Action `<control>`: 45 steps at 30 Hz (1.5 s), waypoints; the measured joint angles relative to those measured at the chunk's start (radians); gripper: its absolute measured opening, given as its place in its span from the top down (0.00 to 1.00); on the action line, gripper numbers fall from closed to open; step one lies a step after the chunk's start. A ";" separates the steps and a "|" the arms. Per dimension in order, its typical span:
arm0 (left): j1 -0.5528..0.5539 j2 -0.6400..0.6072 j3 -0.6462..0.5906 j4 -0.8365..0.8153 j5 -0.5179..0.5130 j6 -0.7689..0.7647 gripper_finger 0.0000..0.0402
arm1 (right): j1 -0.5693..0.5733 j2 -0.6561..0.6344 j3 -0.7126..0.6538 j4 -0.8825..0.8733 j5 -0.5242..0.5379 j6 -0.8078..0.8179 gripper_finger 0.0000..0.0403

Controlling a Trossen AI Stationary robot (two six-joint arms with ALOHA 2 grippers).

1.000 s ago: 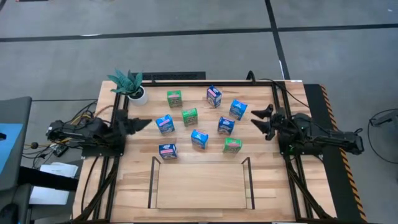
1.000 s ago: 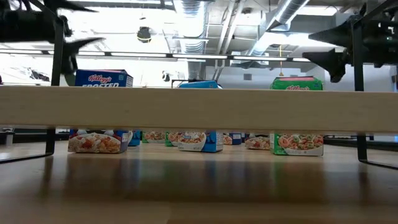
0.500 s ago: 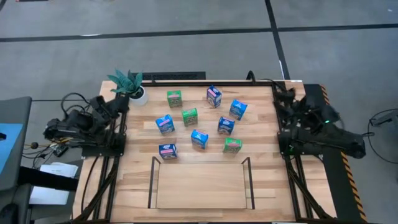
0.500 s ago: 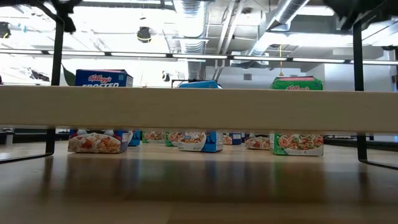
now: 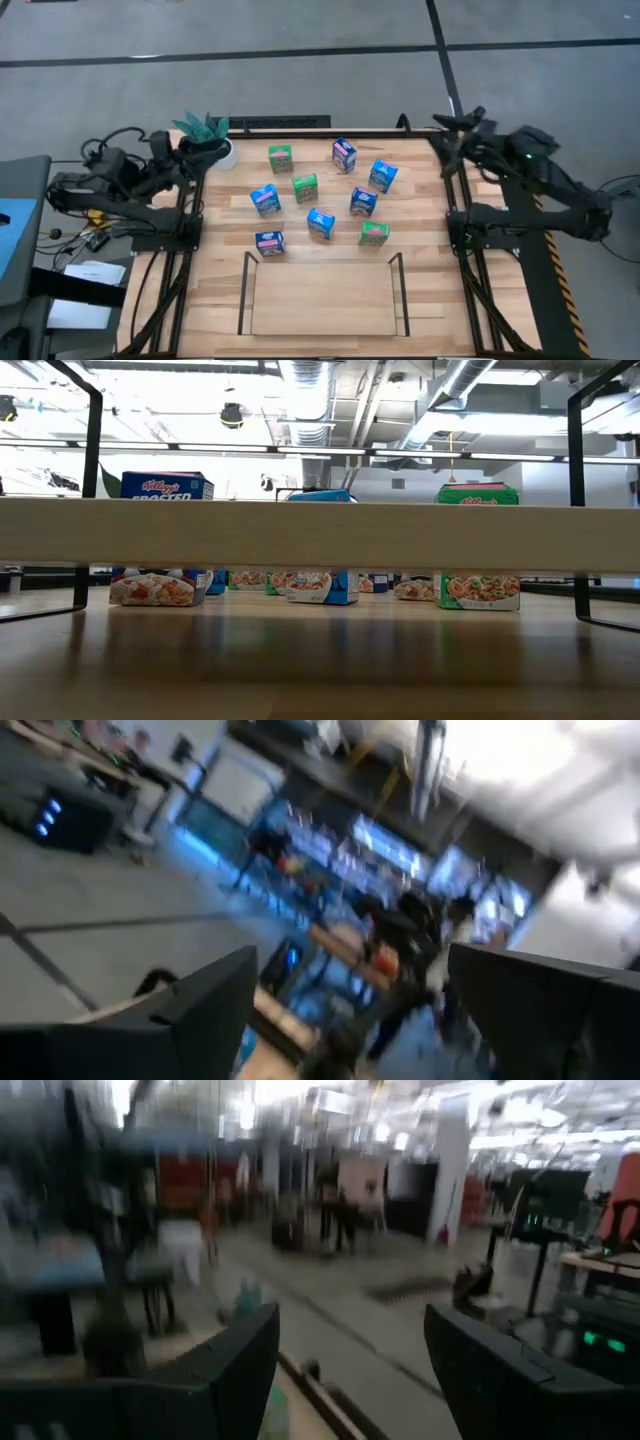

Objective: Stack cereal on shelf
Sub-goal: Put the top light blue cereal box on the shelf

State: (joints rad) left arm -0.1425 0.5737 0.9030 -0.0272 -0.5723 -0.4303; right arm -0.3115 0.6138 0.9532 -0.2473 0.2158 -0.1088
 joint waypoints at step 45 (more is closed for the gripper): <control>0.000 0.279 0.298 -0.386 0.165 0.045 0.16 | -0.217 0.635 -0.079 -0.368 -0.141 -0.028 0.04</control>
State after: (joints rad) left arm -0.1421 0.8528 1.2015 -0.4133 -0.4072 -0.3855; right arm -0.5283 1.2491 0.8741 -0.6152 0.0751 -0.1369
